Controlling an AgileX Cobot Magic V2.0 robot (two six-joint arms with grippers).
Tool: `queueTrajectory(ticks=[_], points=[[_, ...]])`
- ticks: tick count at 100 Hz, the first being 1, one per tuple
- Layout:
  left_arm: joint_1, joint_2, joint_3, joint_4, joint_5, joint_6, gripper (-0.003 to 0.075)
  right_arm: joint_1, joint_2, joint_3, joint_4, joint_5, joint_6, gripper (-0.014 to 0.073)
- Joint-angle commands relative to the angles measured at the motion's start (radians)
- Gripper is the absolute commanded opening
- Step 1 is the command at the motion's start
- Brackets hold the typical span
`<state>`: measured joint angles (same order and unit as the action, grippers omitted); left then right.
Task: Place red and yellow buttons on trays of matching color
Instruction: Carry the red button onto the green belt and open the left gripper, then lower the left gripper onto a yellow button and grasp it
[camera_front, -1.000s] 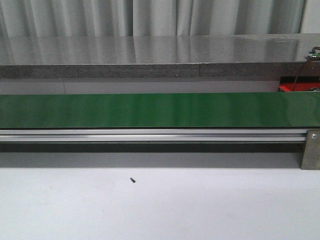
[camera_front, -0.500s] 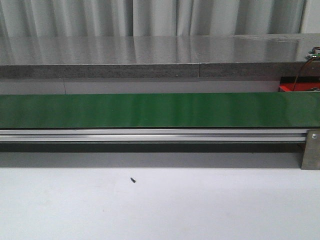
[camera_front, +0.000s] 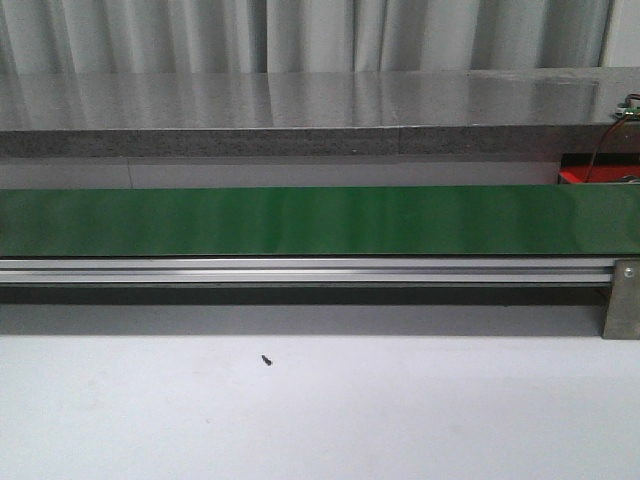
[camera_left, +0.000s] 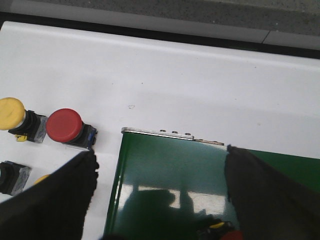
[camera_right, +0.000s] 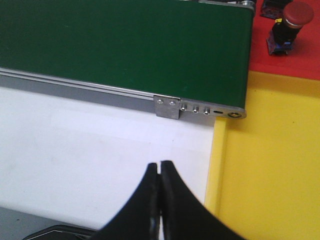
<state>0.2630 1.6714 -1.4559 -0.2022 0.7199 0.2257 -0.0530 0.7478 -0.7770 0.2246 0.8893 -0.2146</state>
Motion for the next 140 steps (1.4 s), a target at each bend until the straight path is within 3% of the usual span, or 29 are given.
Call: queueTrajectory(ticks=[1,61,140], points=[[0.029,-0.050,-0.036,-0.015,-0.030,-0.012,0.0525,-0.002,-0.003,-0.025,0.017,-0.049,-0.008,-0.0070],[0.390,0.013,-0.034,0.122,0.035,-0.055,0.0525,-0.002,-0.003,-0.025,0.017,-0.049,-0.008,-0.0070],[0.406,0.272,-0.036,0.139,-0.066,-0.053,0.0525,-0.002,-0.003,-0.025,0.017,-0.048,-0.008,-0.0070]])
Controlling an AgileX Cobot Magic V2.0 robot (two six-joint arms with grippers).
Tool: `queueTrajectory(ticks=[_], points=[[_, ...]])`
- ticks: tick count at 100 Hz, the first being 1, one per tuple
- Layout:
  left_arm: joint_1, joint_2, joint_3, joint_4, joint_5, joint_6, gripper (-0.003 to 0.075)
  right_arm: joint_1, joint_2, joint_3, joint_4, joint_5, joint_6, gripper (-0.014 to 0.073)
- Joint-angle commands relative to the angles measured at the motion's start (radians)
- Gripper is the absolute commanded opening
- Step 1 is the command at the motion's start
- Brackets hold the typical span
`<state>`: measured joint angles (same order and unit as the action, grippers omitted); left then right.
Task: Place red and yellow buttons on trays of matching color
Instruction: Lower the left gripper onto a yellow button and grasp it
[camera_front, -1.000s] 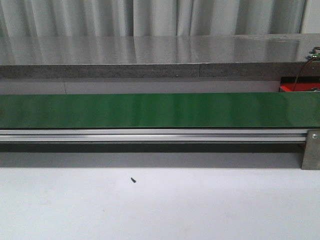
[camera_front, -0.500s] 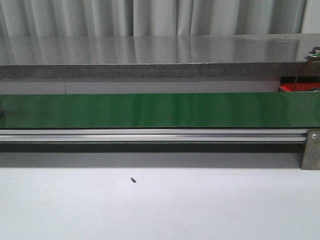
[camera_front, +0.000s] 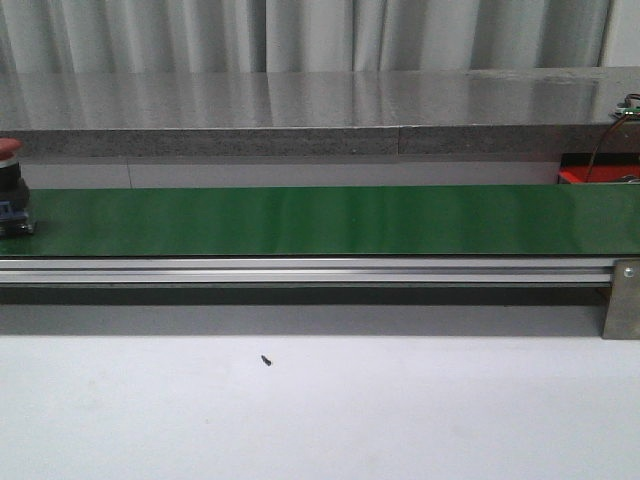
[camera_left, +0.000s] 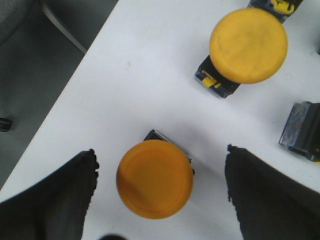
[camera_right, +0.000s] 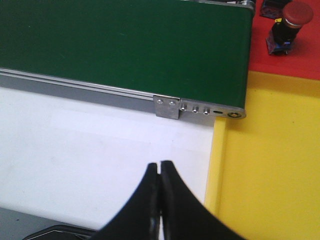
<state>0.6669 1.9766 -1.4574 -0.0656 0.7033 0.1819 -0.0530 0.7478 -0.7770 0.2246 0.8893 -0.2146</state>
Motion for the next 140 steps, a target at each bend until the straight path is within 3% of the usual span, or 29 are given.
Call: queueTrajectory(ticks=[1,23,49,63,97,140], points=[[0.002,-0.033,-0.034,0.002,-0.049,-0.010,0.0525,-0.002,-0.003,-0.025,0.017,-0.048,-0.008,-0.0070],[0.002,-0.003,-0.034,0.011,-0.067,-0.010,0.0481,-0.002,-0.003,-0.025,0.017,-0.049,-0.008,-0.0070],[0.002,-0.005,-0.040,0.011,-0.085,-0.010,0.0187,-0.002,-0.003,-0.025,0.017,-0.049,-0.008,-0.0070],[0.002,-0.023,-0.040,0.011,-0.049,-0.010,0.0090,-0.002,-0.003,-0.025,0.017,-0.049,-0.008,-0.0070],[-0.034,-0.219,-0.040,-0.003,0.082,-0.010,0.0082,-0.002,-0.003,-0.025,0.017,-0.049,-0.008,-0.0070],[-0.328,-0.340,-0.038,-0.017,0.167,0.022,0.0083,-0.002,-0.003,-0.025,0.017,-0.049,-0.008,-0.0070]])
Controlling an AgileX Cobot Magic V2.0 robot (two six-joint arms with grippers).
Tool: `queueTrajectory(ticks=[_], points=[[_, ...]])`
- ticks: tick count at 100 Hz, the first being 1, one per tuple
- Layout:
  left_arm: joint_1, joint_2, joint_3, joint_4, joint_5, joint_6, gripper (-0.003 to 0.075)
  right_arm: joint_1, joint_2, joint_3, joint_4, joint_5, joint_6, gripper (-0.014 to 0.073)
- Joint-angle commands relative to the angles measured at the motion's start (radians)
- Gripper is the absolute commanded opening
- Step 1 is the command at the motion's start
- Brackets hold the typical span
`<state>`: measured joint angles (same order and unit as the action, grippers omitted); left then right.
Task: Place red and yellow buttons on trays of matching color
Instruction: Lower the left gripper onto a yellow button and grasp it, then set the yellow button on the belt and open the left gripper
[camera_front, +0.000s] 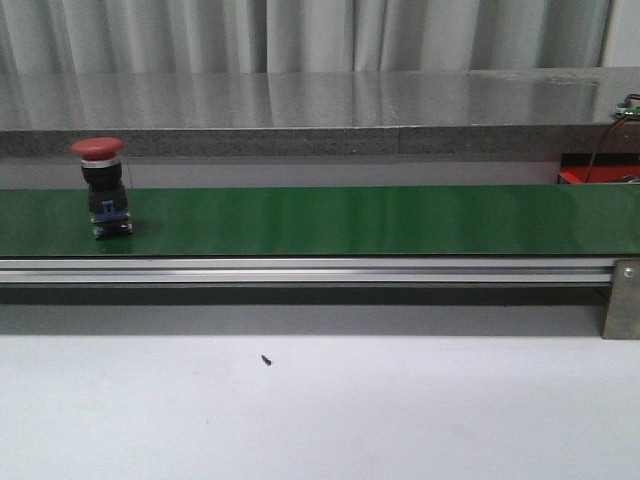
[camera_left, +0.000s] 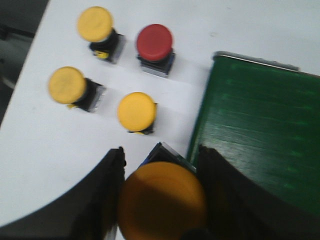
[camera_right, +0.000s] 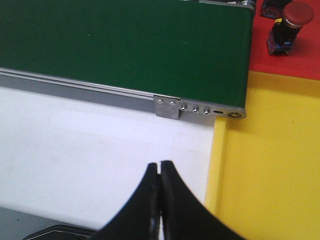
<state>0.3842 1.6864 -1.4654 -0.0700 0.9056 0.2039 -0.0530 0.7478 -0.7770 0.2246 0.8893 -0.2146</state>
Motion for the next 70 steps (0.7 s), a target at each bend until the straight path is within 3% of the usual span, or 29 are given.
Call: queueTrajectory(ticks=[1,23,70], points=[[-0.049,-0.050,-0.030,-0.013,-0.037,0.000,0.0083,-0.002,-0.003,-0.025,0.017,-0.049,-0.008,-0.0070],[-0.131,-0.038,-0.030,-0.015,-0.061,0.000,0.0083,-0.002,-0.003,-0.025,0.017,-0.049,-0.008,-0.0070],[-0.137,0.048,-0.026,-0.090,-0.068,0.023,0.0085,-0.002,-0.003,-0.025,0.017,-0.048,-0.008,-0.0070]])
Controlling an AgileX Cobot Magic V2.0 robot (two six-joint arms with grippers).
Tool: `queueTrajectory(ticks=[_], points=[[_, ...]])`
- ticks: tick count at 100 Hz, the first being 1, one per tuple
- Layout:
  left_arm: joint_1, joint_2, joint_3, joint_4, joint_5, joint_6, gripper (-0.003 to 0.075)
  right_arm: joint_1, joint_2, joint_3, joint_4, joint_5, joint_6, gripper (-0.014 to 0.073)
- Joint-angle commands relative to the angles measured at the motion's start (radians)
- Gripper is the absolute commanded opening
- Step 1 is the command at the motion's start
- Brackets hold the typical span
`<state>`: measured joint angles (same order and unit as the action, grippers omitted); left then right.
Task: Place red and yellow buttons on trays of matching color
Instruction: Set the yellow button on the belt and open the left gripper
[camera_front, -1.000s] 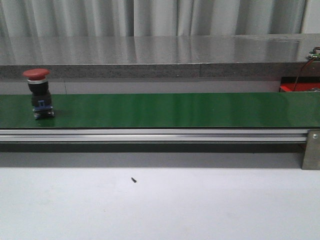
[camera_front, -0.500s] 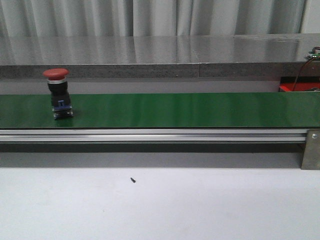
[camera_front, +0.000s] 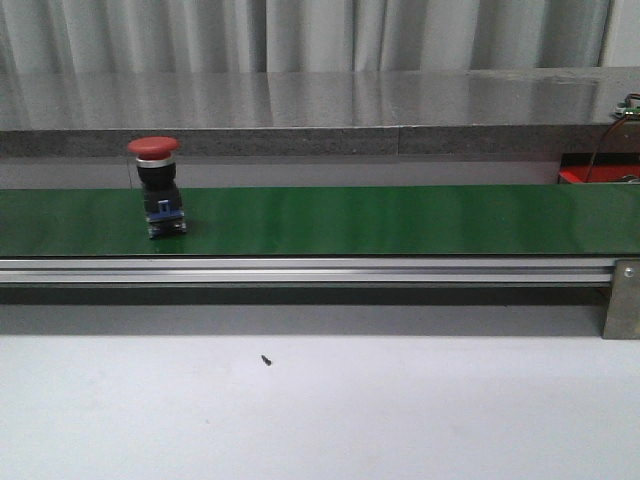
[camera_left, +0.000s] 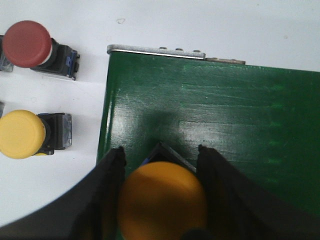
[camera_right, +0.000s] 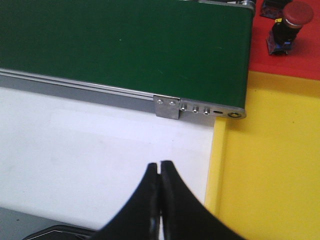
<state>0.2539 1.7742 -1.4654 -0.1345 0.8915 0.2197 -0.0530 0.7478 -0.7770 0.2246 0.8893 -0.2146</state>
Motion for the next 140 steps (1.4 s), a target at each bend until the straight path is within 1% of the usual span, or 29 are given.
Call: queueTrajectory(ticks=[1,13,20,25,29,31,32,35,42,44,45,52,71,84,100,107,117,126,140], points=[[-0.007,-0.039,-0.026,-0.026,-0.054,0.007,0.0086,-0.002,-0.003,-0.025,0.017,-0.048,-0.008,-0.0070],[-0.007,-0.020,-0.026,-0.031,-0.061,0.029,0.0094,-0.002,-0.003,-0.025,0.017,-0.048,-0.008,-0.0070],[-0.007,-0.006,-0.026,-0.041,-0.058,0.034,0.0141,-0.002,-0.003,-0.025,0.017,-0.048,-0.008,-0.0070],[-0.007,0.007,-0.026,-0.055,-0.051,0.036,0.0202,-0.002,-0.003,-0.025,0.017,-0.048,-0.008,-0.0070],[-0.007,0.012,-0.026,-0.062,-0.048,0.046,0.0270,-0.002,-0.003,-0.025,0.017,-0.048,-0.008,-0.0070],[-0.007,0.014,-0.026,-0.070,-0.043,0.053,0.0320,-0.002,-0.003,-0.025,0.017,-0.048,-0.008,-0.0070],[-0.007,0.014,-0.026,-0.072,-0.044,0.053,0.0320,-0.002,-0.003,-0.025,0.017,-0.049,-0.008,-0.0070],[-0.007,0.014,-0.026,-0.079,-0.044,0.055,0.0384,-0.002,-0.003,-0.025,0.017,-0.049,-0.008,-0.0070],[-0.007,0.014,-0.026,-0.087,-0.044,0.055,0.0494,-0.002,-0.003,-0.025,0.017,-0.049,-0.008,-0.0070],[-0.007,0.014,-0.029,-0.090,-0.043,0.055,0.0512,-0.002,-0.003,-0.025,0.017,-0.049,-0.008,-0.0070],[-0.009,0.014,-0.032,-0.092,-0.041,0.055,0.0534,-0.002,-0.003,-0.025,0.017,-0.049,-0.008,-0.0070],[-0.012,0.010,-0.038,-0.092,-0.039,0.055,0.0575,-0.002,-0.003,-0.025,0.017,-0.049,-0.008,-0.0070],[-0.024,-0.038,-0.052,-0.101,-0.048,0.061,0.0580,-0.002,-0.003,-0.025,0.017,-0.049,-0.008,-0.0070],[-0.042,-0.097,-0.052,-0.154,-0.073,0.105,0.0580,-0.002,-0.003,-0.025,0.017,-0.049,-0.008,-0.0070],[-0.065,-0.179,-0.052,-0.158,-0.075,0.109,0.0580,-0.002,-0.003,-0.025,0.017,-0.049,-0.008,-0.0070],[-0.065,-0.227,-0.029,-0.162,-0.106,0.112,0.0580,-0.002,-0.003,-0.025,0.017,-0.049,-0.008,-0.0070],[-0.065,-0.316,0.042,-0.162,-0.162,0.114,0.0579,-0.002,-0.003,-0.025,0.017,-0.049,-0.008,-0.0070],[-0.065,-0.414,0.133,-0.178,-0.215,0.149,0.0579,-0.002,-0.003,-0.025,0.017,-0.049,-0.008,-0.0070],[-0.065,-0.587,0.339,-0.221,-0.324,0.191,0.0575,-0.002,-0.003,-0.025,0.017,-0.049,-0.008,-0.0070]])
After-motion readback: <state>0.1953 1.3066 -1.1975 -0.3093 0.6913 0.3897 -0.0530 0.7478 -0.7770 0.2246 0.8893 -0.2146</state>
